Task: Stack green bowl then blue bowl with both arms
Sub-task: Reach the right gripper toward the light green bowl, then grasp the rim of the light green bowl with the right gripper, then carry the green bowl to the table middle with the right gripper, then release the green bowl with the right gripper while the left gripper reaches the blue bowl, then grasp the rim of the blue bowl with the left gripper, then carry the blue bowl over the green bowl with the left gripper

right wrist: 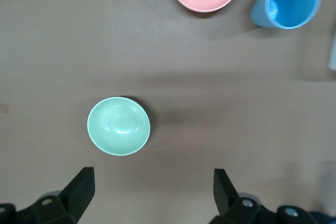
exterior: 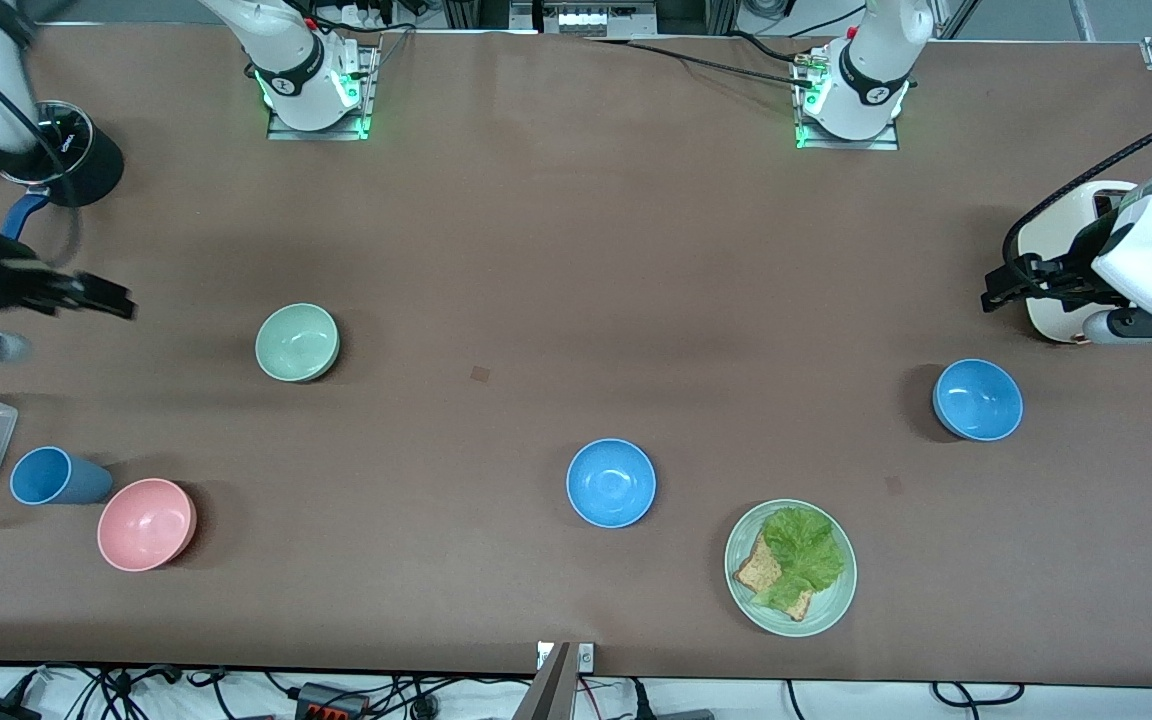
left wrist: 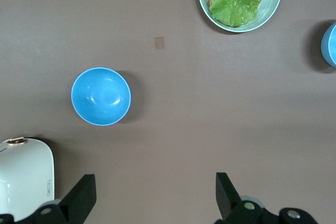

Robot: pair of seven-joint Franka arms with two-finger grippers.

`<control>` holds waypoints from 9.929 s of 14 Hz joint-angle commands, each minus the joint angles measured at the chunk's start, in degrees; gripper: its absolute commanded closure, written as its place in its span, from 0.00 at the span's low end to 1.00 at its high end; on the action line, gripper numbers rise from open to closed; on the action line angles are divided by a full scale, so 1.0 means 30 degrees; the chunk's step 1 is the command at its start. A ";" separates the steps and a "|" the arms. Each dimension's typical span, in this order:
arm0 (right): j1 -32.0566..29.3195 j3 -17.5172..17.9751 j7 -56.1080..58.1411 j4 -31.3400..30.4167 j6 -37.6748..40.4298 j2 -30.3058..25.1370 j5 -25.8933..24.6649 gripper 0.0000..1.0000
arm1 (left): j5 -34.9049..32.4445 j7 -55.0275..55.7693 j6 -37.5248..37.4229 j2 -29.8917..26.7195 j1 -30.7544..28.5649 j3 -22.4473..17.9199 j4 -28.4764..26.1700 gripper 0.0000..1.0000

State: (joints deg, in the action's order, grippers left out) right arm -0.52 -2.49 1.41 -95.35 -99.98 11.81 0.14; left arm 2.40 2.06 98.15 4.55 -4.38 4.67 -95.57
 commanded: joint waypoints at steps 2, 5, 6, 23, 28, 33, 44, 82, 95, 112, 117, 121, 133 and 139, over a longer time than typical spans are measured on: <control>0.0701 0.0069 0.0029 -0.1058 -0.1097 0.1798 -0.0192 0.00 | -0.0213 0.0281 -0.0433 0.0359 -0.0062 0.0084 0.0683 0.00; 0.0789 0.0098 -0.0002 -0.1437 -0.2148 0.3471 -0.0163 0.00 | -0.0213 0.0310 -0.0433 0.0359 -0.0062 0.0084 0.0683 0.00; 0.0819 0.0098 -0.0002 -0.1817 -0.2733 0.3823 -0.0163 0.00 | -0.0213 0.0281 -0.0433 0.0359 -0.0062 0.0084 0.0683 0.00; 0.1288 0.0127 -0.0031 -0.4194 -0.4762 0.6317 0.0101 0.99 | -0.0242 0.0135 -0.1339 0.0447 -0.1612 -0.0151 0.0654 0.00; 0.1288 0.1207 0.0321 -0.2939 -0.4149 0.6112 0.0101 1.00 | -0.0940 0.0105 -0.1546 0.0476 -0.1820 -0.0151 0.0654 0.00; 0.2833 0.4051 -0.1962 0.1076 -0.1098 0.6287 0.0745 1.00 | -0.1121 0.0339 -0.1692 0.0446 -0.1703 0.0171 0.0654 0.00; 1.1014 0.4053 -1.0341 0.1256 -0.6074 0.9273 0.3527 1.00 | -0.1063 -0.0099 -0.1372 0.3138 -0.1936 -0.0032 0.0713 0.00; 0.0590 -0.0517 -0.1945 0.6269 0.2270 0.0432 0.1155 0.00 | -0.2088 -0.8157 0.8356 1.0495 -0.5336 -0.0092 -0.0752 0.45; 0.0321 -0.0517 -0.0353 0.1562 0.1870 -0.2612 0.0101 0.00 | -0.2088 -0.8274 0.8356 1.0466 -0.5218 0.0171 -0.0635 0.99; 0.0146 -0.0605 -0.0089 -0.0326 0.0602 -0.3762 0.0188 0.00 | -0.1183 -0.8127 0.4843 0.9060 -0.5277 0.1519 -0.0079 1.00; -0.0470 -0.0078 -0.0089 -0.0326 0.0484 -0.3703 0.0306 0.00 | -0.0685 -0.8040 0.3875 0.8271 -0.5277 0.2192 -0.0078 1.00; -0.0441 -0.0078 -0.0089 -0.0326 0.0455 -0.3732 0.0277 0.00 | 0.1045 -0.6320 0.1597 0.7596 -0.5189 0.3565 0.0418 1.00; 0.0201 0.0068 -0.0089 -0.0005 0.0777 -0.3908 0.0160 0.00 | 0.1194 1.3594 0.3046 0.7740 -0.4432 1.2442 -0.0046 1.00; 0.0145 -0.0049 -0.0089 -0.0033 0.1010 -0.3937 0.0159 0.00 | 0.1194 2.0428 0.7825 0.7830 -0.1937 1.2825 -0.2682 1.00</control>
State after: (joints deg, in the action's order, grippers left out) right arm 0.04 -2.67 0.61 -95.31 -98.06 0.81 1.14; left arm 5.05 59.35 118.75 28.87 -9.61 42.05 -100.98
